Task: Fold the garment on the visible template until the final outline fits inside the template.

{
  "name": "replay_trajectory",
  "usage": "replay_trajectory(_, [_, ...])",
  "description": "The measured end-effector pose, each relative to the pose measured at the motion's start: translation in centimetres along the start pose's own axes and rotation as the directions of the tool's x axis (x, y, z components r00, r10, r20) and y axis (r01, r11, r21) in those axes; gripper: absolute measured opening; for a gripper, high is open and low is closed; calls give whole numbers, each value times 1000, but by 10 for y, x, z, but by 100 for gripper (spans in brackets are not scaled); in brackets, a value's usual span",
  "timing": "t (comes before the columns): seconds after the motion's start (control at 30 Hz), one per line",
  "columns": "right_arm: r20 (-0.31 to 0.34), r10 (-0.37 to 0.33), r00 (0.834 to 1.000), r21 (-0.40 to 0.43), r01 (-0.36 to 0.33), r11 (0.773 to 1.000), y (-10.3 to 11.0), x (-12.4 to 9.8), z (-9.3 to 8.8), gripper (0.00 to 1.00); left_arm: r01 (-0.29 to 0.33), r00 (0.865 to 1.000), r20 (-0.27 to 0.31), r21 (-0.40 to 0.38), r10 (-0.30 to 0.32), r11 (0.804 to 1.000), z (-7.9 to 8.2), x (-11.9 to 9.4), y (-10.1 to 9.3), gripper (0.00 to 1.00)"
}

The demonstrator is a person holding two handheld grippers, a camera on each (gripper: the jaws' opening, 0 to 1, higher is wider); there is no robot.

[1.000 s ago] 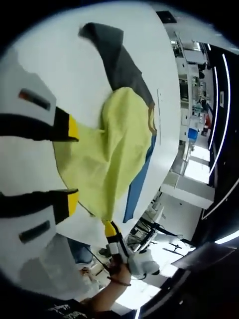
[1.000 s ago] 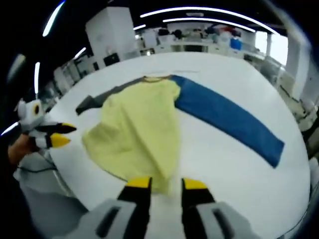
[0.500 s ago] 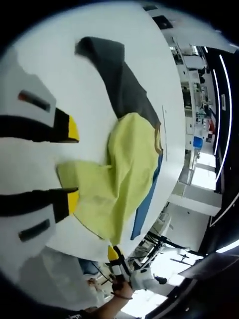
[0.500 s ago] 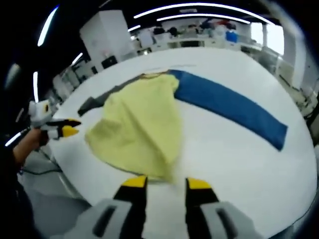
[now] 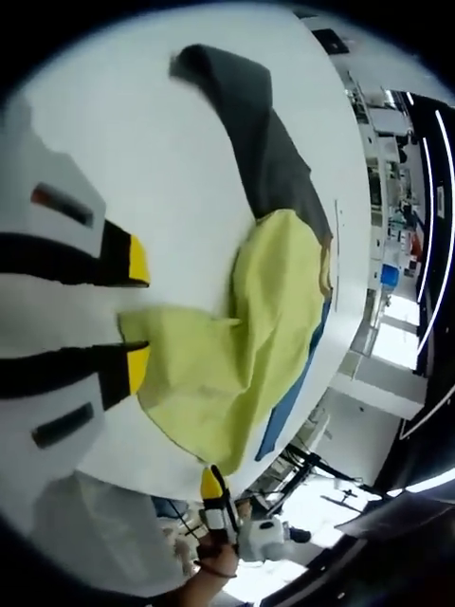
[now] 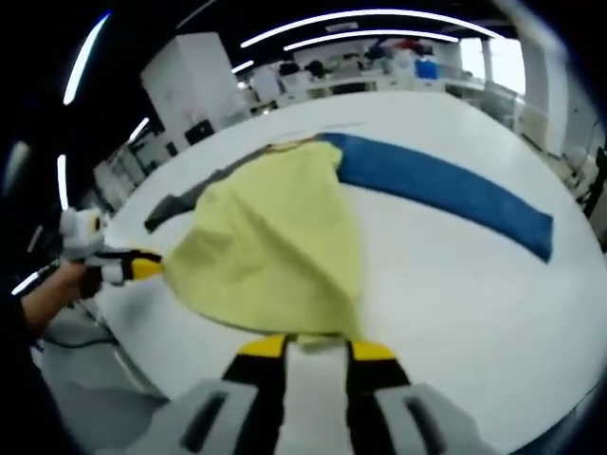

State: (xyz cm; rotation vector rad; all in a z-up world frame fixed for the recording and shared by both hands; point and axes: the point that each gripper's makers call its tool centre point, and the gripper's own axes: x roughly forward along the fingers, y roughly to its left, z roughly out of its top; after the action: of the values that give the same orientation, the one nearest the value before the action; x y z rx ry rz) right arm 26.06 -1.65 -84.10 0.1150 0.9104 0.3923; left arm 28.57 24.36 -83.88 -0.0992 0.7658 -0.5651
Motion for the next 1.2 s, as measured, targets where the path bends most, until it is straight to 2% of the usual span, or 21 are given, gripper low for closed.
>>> replay_trajectory(0.07, [0,-6,1000,-6,6,1000,8,-1,0,19,20,1000,9,-10,-20,1000,0,2,-2,18])
replay_trajectory(0.2, [-5,-30,1000,-11,30,1000,0,5,-1,15,30,1000,7,-19,-30,999,1,4,-3,14])
replay_trajectory(0.43, [2,-48,999,14,48,999,2,4,-3,10,32,999,1,-31,-32,999,-2,5,-4,0])
replay_trajectory(0.53, [6,-65,998,4,65,998,2,5,-3,6,28,1000,11,-46,-27,999,-1,5,-3,0])
replay_trajectory(0.6, [4,-68,998,-2,68,998,4,7,-4,0,24,1000,16,-57,-23,998,0,4,-2,0])
replay_trajectory(0.7, [14,-71,997,0,71,998,3,8,-3,0,22,999,32,-71,-20,997,3,1,1,0])
replay_trajectory(0.87, [12,-66,998,-7,66,998,2,6,-4,0,21,997,80,-88,-13,996,17,-8,-1,0])
replay_trajectory(1.07, [-2,-65,998,-78,65,995,1,-8,-8,0,31,987,161,-145,-7,989,38,-23,3,0])
replay_trajectory(1.2, [2,-75,997,-116,75,990,-5,-17,-6,0,33,982,189,-174,0,984,48,-35,2,0])
